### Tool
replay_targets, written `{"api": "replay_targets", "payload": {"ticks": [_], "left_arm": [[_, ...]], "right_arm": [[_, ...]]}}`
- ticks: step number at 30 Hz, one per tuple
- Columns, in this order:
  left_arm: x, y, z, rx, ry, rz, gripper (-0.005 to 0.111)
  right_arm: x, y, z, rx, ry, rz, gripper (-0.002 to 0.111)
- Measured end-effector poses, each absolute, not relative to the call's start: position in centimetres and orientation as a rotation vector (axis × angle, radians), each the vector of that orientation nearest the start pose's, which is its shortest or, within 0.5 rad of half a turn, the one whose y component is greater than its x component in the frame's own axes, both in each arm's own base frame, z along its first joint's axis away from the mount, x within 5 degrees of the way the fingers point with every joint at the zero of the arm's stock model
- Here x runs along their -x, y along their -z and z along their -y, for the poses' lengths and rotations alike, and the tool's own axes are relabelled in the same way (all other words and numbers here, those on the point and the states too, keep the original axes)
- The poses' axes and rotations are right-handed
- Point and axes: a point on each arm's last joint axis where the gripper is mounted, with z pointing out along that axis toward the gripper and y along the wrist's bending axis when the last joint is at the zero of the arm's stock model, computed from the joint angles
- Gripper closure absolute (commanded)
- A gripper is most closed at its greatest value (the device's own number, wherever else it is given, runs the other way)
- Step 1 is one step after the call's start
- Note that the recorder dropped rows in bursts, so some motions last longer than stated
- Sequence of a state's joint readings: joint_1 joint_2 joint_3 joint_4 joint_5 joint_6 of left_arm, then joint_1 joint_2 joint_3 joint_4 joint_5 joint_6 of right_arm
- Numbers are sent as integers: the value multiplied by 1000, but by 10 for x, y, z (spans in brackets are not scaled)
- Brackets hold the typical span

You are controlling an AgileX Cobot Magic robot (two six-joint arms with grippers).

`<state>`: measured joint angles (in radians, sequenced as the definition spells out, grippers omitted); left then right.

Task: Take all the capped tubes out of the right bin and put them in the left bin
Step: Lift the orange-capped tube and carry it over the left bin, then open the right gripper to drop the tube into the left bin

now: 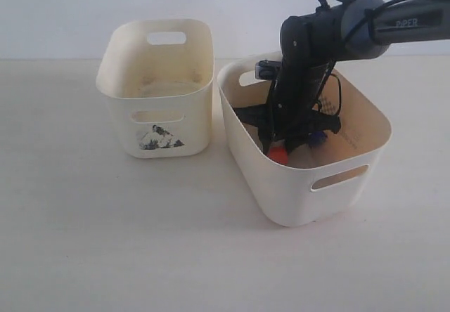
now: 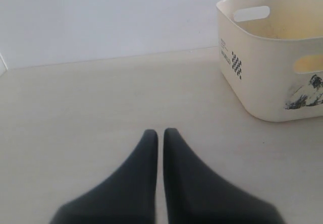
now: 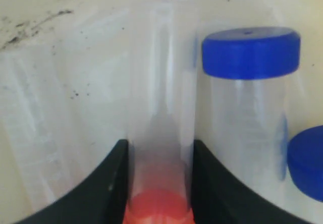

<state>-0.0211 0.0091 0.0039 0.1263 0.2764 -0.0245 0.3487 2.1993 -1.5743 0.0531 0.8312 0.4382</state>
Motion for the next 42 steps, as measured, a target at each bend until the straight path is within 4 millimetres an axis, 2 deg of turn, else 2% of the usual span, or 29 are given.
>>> {"api": "replay_targets", "payload": {"ticks": [2,4,10,14,18,21,23,25,28,31,33,36,37,38,40,42], "left_arm": [[-56,-187,-2,-80,-85,-1770,102],[-56,-187,-2,-80,-85,-1770,102],[-56,-187,-2,-80,-85,-1770,102],[-56,-187,-2,-80,-85,-1770,102],[-56,-187,-2,-80,-85,-1770,102],[-56,-187,-2,-80,-85,-1770,102],[-56,-187,-2,-80,-85,-1770,102],[-56,-187,-2,-80,-85,-1770,102],[-56,-187,-2,-80,-85,-1770,102],[-56,-187,-2,-80,-85,-1770,102],[-56,-187,-2,-80,-85,-1770,102],[-56,-187,-2,-80,-85,-1770,102],[-56,-187,-2,-80,-85,-1770,102],[-56,-187,-2,-80,-85,-1770,102],[-56,-187,-2,-80,-85,-1770,102],[-56,-187,-2,-80,-85,-1770,102]], "right_arm": [[-415,-134,-153,-159,-154,-2948,108],[-414,-147,-151,-141,-136,-2914,108],[-410,-209,-148,-119,-197,-2746,108],[-404,-241,-145,-112,-233,-2666,108],[-400,-279,-145,-109,-319,-2504,108],[-397,-303,-154,-111,-440,-2368,108],[-395,-311,-168,-87,-514,-2297,108],[-393,-312,-187,-31,-569,-2238,108],[-392,-304,-215,56,-608,-2178,108],[-394,-293,-233,85,-637,-2140,104],[-396,-284,-239,93,-643,-2133,87],[-398,-271,-245,104,-637,-2154,48],[-398,-267,-246,105,-635,-2167,38],[-399,-265,-247,108,-631,-2171,34],[-399,-264,-247,117,-626,-2176,38],[-398,-262,-247,124,-620,-2191,51]]}}
